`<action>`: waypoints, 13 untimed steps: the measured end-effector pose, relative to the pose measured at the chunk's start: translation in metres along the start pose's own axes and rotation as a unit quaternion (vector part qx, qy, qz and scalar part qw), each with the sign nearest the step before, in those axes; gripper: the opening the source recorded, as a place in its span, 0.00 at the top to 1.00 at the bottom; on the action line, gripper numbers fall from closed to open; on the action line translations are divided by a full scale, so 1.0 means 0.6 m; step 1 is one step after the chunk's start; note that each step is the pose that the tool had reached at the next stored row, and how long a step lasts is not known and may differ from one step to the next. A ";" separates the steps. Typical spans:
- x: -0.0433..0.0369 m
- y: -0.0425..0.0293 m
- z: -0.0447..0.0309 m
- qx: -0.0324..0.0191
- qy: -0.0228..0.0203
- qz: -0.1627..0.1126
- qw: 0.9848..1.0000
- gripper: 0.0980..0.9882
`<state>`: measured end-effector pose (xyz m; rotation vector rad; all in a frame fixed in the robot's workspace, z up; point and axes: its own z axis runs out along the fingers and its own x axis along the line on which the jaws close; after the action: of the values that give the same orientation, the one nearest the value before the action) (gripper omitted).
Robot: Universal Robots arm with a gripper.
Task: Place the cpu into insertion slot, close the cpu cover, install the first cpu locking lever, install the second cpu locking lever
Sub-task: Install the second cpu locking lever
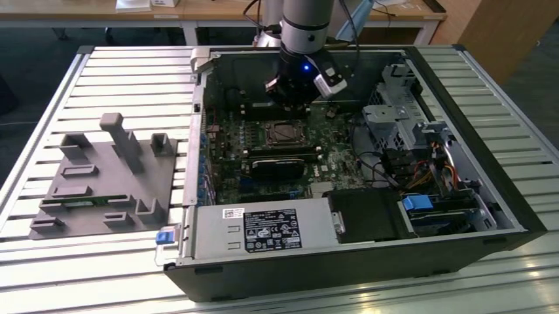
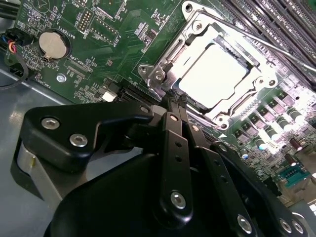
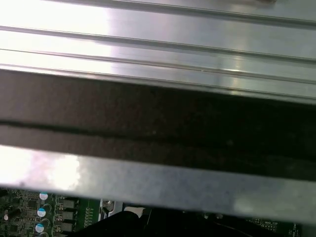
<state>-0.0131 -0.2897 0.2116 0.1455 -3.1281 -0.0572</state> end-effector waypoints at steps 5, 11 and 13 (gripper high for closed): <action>0.000 -0.005 0.000 0.000 0.000 0.000 1.000 0.98; 0.001 -0.012 0.000 0.000 0.000 0.000 1.000 0.98; 0.001 -0.013 -0.002 0.000 0.000 0.000 1.000 0.98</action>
<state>-0.0131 -0.2973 0.2126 0.1453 -3.1281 -0.0571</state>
